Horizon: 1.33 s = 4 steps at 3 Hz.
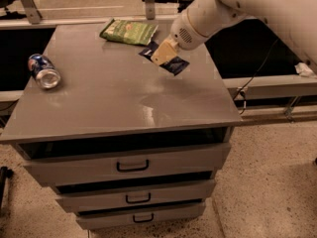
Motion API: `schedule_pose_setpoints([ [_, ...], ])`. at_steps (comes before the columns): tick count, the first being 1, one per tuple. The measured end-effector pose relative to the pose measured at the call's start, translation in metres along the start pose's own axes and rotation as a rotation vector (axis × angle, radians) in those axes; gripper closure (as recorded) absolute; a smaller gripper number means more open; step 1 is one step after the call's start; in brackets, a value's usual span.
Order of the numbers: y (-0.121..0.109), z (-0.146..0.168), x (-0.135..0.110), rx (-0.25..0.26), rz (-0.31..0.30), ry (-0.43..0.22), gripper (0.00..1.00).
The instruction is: Move rxbar blueberry near pepsi can
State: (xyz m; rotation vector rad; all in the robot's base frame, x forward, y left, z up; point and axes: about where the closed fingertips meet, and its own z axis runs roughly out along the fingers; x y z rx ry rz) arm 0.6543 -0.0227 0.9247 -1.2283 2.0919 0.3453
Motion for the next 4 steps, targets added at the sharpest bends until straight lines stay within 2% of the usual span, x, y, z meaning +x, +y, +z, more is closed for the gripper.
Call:
schedule_pose_setpoints([
  [1,0.021,0.027,-0.035,-0.056,-0.091,-0.017,1.0],
  [2,0.044,0.058,-0.054,-0.106,-0.154,-0.008,1.0],
  [4,0.068,0.112,-0.076,-0.167,-0.202,-0.014,1.0],
])
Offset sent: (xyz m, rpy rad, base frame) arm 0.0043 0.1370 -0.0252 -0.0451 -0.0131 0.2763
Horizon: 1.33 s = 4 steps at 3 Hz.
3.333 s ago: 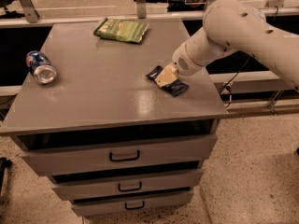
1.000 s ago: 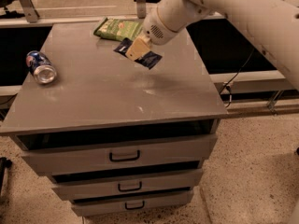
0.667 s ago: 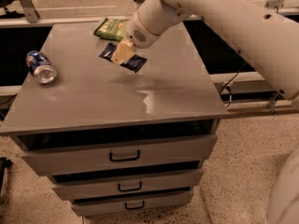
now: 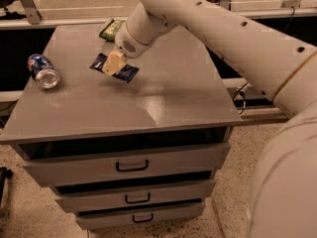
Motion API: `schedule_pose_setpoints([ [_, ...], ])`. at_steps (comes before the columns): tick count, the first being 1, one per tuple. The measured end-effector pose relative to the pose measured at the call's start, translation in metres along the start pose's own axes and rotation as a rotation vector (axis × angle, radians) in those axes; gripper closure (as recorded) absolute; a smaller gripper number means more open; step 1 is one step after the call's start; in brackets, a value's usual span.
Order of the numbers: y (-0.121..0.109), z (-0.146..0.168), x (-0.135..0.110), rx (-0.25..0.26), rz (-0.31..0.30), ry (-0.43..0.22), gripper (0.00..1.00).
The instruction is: Move rxbar blueberry near pepsi can
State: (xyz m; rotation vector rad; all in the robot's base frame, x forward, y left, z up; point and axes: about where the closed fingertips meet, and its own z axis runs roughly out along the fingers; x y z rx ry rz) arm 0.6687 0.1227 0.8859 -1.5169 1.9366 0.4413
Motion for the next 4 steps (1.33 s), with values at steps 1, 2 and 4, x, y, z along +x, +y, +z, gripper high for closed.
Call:
schedule_pose_setpoints([
  [1,0.008,0.029,-0.013,-0.042,-0.014,-0.005,1.0],
  [2,0.024,0.051,-0.027,-0.094,-0.04,-0.014,1.0],
  [4,0.053,0.074,-0.041,-0.165,-0.073,-0.007,0.87],
])
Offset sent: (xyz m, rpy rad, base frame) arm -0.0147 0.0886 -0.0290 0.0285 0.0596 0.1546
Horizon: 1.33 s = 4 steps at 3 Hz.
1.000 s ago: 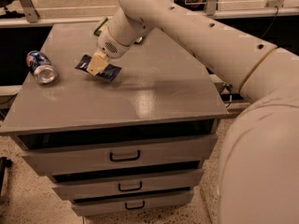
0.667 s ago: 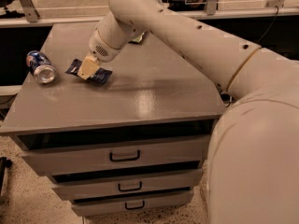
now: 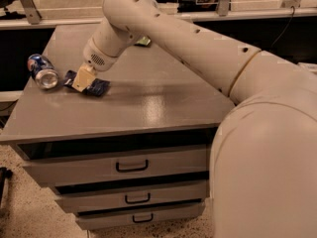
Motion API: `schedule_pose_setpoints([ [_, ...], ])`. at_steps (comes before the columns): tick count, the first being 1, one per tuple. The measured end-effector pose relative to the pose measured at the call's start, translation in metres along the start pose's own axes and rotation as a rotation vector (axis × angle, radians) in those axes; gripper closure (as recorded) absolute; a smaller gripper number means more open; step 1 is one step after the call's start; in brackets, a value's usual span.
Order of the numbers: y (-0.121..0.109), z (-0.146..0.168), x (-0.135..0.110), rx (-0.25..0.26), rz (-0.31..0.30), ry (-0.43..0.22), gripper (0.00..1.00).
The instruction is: Move rxbar blueberry near pepsi can
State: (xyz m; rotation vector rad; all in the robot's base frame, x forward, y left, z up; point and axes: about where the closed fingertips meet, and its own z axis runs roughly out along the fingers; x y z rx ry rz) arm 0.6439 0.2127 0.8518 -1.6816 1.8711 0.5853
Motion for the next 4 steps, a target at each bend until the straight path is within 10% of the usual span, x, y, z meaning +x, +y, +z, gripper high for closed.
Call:
schedule_pose_setpoints([
  [4,0.0088,0.0058,-0.012,-0.017,0.018,-0.014,0.0],
])
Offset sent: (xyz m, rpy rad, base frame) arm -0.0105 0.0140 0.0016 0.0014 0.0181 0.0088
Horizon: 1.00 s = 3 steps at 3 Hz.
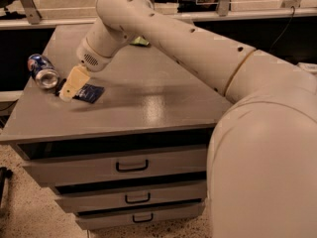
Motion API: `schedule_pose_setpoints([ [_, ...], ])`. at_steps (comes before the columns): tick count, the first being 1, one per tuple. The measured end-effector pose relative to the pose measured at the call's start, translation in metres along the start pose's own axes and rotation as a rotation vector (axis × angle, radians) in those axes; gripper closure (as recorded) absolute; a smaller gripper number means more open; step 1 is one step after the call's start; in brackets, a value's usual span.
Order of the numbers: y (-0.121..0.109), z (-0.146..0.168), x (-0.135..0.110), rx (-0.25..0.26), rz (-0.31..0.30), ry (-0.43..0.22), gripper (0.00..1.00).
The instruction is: Move rxbar blueberry near pepsi can
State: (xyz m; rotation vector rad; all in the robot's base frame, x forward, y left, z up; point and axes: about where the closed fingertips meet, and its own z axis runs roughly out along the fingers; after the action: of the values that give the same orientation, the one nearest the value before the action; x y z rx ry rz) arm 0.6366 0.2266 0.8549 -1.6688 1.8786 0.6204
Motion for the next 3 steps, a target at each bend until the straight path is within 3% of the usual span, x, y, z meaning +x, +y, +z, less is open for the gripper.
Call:
schedule_pose_setpoints([
  [1,-0.006,-0.013,-0.001,0.02,0.02,-0.031,0.0],
  [2,-0.022,-0.061,0.013,0.068,0.03,-0.09,0.0],
  [3,-0.049,-0.143,0.056,0.155,0.04,-0.176,0.0],
])
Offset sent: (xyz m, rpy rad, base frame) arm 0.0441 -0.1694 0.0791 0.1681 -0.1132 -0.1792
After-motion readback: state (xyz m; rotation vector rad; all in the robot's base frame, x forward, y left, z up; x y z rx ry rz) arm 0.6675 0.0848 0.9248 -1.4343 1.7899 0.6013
